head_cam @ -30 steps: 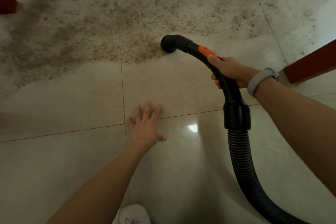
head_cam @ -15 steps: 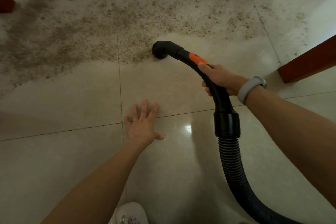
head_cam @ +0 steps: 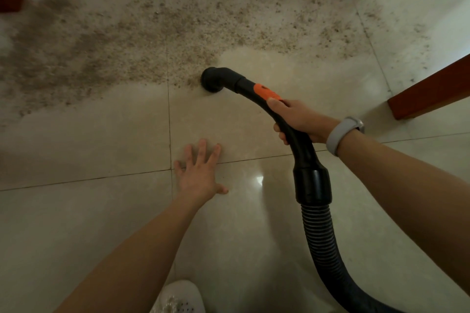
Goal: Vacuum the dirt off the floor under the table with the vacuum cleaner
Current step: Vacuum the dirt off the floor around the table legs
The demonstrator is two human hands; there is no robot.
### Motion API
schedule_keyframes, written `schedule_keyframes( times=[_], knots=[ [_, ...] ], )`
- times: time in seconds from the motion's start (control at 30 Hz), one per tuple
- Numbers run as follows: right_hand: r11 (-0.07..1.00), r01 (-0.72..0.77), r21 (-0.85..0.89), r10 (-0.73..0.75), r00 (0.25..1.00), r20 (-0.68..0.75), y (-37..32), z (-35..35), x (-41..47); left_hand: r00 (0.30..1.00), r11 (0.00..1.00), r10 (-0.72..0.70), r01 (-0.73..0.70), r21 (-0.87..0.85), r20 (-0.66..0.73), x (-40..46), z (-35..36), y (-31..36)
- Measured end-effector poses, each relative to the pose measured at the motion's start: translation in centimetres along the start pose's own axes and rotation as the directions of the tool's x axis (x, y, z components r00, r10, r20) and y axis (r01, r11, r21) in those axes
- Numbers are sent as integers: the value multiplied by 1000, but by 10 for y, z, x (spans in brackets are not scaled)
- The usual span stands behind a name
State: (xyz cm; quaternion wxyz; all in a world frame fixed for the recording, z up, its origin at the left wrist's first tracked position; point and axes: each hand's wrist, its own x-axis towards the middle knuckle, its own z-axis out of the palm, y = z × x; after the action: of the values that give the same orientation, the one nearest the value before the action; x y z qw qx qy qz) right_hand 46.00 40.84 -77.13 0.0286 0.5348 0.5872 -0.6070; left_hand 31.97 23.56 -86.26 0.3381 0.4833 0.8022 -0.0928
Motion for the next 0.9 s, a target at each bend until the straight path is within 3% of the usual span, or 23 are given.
schedule_keyframes(
  times=[0.43, 0.9],
  knots=[
    [971, 99, -219, -120, 989, -84, -7, 28, 7, 1000, 1000, 2, -2, 17, -2, -1, -1, 0],
    [980, 45, -196, -88, 972, -220, -18, 3, 22, 1000, 1000, 11, -10, 26, -26, 1, 4, -4]
  ],
)
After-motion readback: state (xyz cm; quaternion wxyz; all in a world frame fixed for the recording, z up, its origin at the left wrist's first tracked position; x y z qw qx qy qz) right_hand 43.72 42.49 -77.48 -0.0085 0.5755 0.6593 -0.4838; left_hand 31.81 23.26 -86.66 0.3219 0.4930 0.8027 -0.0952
